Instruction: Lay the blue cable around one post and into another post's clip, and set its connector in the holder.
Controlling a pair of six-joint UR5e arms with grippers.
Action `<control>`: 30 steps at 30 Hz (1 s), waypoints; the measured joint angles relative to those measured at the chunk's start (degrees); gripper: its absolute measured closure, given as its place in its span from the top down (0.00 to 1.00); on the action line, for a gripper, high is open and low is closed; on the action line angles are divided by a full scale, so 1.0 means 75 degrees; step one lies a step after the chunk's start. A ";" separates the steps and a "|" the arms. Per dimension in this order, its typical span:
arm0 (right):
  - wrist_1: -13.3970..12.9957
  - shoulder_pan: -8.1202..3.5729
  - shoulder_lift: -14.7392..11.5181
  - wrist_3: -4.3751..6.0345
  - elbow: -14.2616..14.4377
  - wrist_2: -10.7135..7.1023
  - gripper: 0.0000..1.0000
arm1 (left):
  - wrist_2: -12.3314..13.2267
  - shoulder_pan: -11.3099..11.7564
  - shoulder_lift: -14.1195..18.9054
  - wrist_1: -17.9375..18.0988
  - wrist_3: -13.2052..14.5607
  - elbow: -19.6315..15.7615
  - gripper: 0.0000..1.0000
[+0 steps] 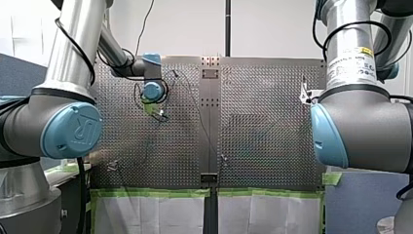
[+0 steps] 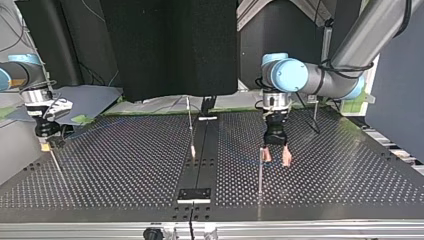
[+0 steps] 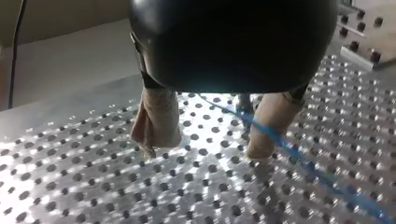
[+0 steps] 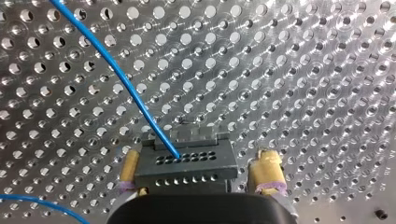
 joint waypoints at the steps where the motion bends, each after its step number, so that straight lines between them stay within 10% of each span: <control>1: 0.0003 0.0000 0.0000 0.0000 0.0000 -0.0001 1.00 | 0.0055 -0.0001 0.0000 -0.0018 -0.0055 0.0001 1.00; 12: -0.0002 0.0000 0.0002 0.0000 0.0003 -0.0002 1.00 | 0.0091 -0.0022 0.0043 -0.0534 -0.0659 0.0001 1.00; 30: 0.0003 0.0000 0.0003 0.0000 0.0002 -0.0002 1.00 | -0.0501 -0.0181 0.0913 -0.1456 0.0493 -0.0188 1.00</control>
